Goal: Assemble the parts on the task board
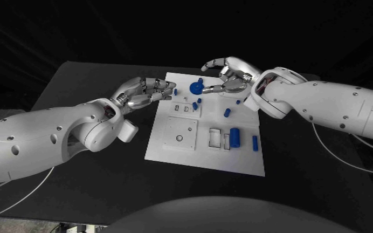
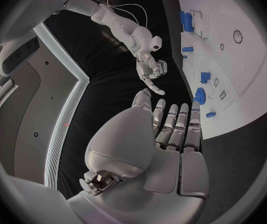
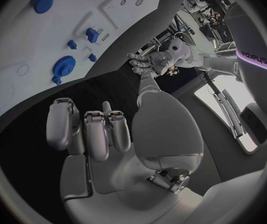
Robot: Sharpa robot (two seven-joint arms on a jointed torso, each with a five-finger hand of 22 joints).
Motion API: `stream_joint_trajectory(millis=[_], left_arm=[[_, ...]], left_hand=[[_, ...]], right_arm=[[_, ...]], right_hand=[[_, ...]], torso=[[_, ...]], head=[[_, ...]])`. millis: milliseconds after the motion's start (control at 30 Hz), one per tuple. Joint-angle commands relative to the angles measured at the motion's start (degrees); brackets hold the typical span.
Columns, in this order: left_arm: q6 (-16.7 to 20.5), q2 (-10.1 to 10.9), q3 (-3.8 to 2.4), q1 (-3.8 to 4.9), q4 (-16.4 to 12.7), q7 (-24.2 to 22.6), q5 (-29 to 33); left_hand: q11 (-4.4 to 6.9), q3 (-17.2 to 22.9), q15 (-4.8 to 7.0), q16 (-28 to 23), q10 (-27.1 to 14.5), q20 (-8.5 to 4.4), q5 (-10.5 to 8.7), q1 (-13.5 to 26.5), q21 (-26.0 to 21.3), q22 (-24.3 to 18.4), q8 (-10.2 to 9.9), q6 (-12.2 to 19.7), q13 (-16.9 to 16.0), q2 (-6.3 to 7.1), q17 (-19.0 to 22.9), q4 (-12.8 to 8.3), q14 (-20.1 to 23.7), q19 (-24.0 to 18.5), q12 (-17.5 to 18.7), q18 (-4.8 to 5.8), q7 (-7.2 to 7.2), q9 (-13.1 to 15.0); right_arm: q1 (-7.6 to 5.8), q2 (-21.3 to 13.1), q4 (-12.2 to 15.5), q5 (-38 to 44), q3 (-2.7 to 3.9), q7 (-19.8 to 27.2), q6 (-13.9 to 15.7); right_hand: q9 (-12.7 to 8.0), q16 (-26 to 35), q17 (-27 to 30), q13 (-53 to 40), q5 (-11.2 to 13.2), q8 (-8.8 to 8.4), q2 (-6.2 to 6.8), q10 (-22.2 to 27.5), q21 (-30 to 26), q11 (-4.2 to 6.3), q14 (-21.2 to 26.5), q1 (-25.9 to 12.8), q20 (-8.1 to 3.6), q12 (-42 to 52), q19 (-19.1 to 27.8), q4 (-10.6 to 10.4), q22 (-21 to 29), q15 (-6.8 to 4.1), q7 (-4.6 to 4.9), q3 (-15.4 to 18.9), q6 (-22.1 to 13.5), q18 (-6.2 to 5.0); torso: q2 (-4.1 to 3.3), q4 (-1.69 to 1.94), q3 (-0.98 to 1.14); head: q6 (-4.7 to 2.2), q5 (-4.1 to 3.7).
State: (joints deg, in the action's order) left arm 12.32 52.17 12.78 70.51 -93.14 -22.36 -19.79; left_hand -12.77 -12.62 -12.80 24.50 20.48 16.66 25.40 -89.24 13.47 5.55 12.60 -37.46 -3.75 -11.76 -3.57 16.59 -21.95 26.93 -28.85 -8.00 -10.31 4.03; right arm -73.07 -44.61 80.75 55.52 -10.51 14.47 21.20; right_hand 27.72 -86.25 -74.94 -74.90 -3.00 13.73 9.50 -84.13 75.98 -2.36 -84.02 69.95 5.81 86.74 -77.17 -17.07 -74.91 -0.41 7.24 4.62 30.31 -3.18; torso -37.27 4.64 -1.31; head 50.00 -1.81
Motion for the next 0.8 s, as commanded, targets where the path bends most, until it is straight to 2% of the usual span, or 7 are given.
stream_joint_trajectory(millis=[33,300,400,500,633,733,800], left_arm=[[0.08,-0.39,-0.04,0.02,0.05,0.05,-0.16],[5.76,-0.91,-0.15,0.83,-0.21,3.11,-5.59],[8.13,-1.48,-0.2,2.27,-0.05,6.48,-10.34],[8.92,-2.51,-0.22,4.39,0.41,12.18,-16.3],[5.13,-5.55,-0.25,8.0,2.17,24.91,-26.82],[1.41,-7.9,-0.27,9.52,3.48,32.23,-32.23],[-1.89,-9.91,-0.29,10.45,4.57,37.5,-35.57]], left_hand=[[-0.33,0.24,-0.17,0.3,-0.09,-0.07,0.15,-0.38,0.02,-0.07,0.1,-0.1,0.09,0.17,-0.07,0.04,-0.35,0.21,-0.34,0.35,-1.72,-0.09],[-2.15,0.04,0.29,9.15,8.95,-0.5,-1.65,-0.03,5.36,1.97,0.21,-1.14,-2.53,1.19,-2.3,0.03,-11.51,9.73,-8.94,0.0,-0.92,-0.04],[1.76,-0.48,4.19,19.71,16.73,-1.87,-4.43,0.73,10.61,4.24,0.36,-2.13,-6.96,1.53,-6.61,0.19,-21.0,18.94,-18.85,-2.37,-1.53,0.02],[5.6,-1.84,8.72,35.44,24.91,-7.02,-7.79,3.05,18.75,8.37,1.18,-4.74,-15.64,1.74,-15.03,0.48,-30.36,29.06,-33.74,-1.11,-0.59,0.22],[9.38,-5.68,11.63,62.85,59.26,-9.63,-11.64,10.76,33.08,17.76,6.12,-13.99,-71.09,0.98,-69.34,-0.29,-58.38,36.63,-59.02,-1.92,2.41,1.64],[10.73,-6.88,13.13,65.37,69.21,-10.86,-11.45,13.54,47.88,36.34,10.02,-19.37,-85.81,-0.1,-84.33,-0.04,-66.82,42.42,-61.13,0.05,4.74,3.47],[12.02,-7.43,14.45,65.5,69.52,-11.76,-10.69,14.52,56.6,48.16,12.51,-22.2,-86.25,-0.52,-86.43,0.1,-68.05,46.28,-61.15,1.65,6.23,5.21]], right_arm=[[-0.63,-1.98,2.06,-2.34,-0.06,0.99,1.22],[-1.26,-6.43,4.86,-9.06,-0.2,2.47,2.43],[-1.3,-7.85,5.57,-9.77,-0.36,2.17,2.27],[-1.3,-9.01,6.13,-10.09,-0.57,1.92,2.17],[-1.25,-10.34,6.73,-10.22,-0.86,1.55,1.82],[-1.23,-10.69,6.81,-10.13,-1.02,1.23,1.4],[-1.21,-10.88,6.86,-9.94,-1.11,1.02,1.08]], right_hand=[[-0.42,0.18,-10.96,-12.37,0.07,0.27,-0.36,-0.55,-0.35,-0.54,-1.64,-1.94,0.54,-0.31,0.15,-0.06,-10.03,0.45,0.22,0.96,0.75,-0.59],[-0.32,-3.03,-14.24,-15.1,-0.16,4.02,-9.94,-5.87,4.72,-0.78,-5.18,-7.56,0.85,3.26,-4.45,0.44,-11.73,0.63,0.63,0.18,5.86,0.6],[0.27,-3.75,-15.06,-15.1,-0.64,5.92,-11.81,-5.87,7.22,-0.6,-5.98,-7.57,0.69,3.26,-6.69,0.42,-12.55,0.35,0.42,0.88,7.0,1.23],[0.71,-3.75,-15.06,-15.1,-1.07,7.11,-12.7,-5.87,9.42,-0.4,-5.98,-7.16,0.46,3.26,-8.64,0.44,-13.32,0.18,0.31,1.63,7.03,1.81],[1.16,-3.75,-15.06,-15.1,-2.08,8.45,-13.84,-5.87,11.32,-0.31,-5.98,-6.66,0.3,3.26,-10.31,0.44,-14.0,0.04,0.22,2.59,6.95,2.35],[1.28,-3.75,-15.06,-15.1,-2.68,8.83,-14.36,-5.87,11.62,-0.3,-5.98,-6.46,0.27,3.26,-10.57,0.43,-14.11,0.04,0.23,2.79,6.92,2.43],[1.36,-3.75,-15.06,-15.1,-3.02,9.1,-14.59,-5.87,11.73,-0.31,-5.98,-6.29,0.27,3.26,-10.66,0.45,-14.15,0.06,0.26,2.92,6.99,2.46]], torso=[[0.08,-0.02,0.06],[0.51,-0.49,0.51],[0.68,-0.86,0.83],[0.9,-1.37,1.14],[1.26,-2.05,1.55],[1.55,-2.55,1.77],[1.69,-2.86,1.91]], head=[[0.0,-0.2],[0.0,0.2],[0.0,0.58],[0.0,1.13],[0.0,1.55],[0.0,1.79],[0.0,1.89]])
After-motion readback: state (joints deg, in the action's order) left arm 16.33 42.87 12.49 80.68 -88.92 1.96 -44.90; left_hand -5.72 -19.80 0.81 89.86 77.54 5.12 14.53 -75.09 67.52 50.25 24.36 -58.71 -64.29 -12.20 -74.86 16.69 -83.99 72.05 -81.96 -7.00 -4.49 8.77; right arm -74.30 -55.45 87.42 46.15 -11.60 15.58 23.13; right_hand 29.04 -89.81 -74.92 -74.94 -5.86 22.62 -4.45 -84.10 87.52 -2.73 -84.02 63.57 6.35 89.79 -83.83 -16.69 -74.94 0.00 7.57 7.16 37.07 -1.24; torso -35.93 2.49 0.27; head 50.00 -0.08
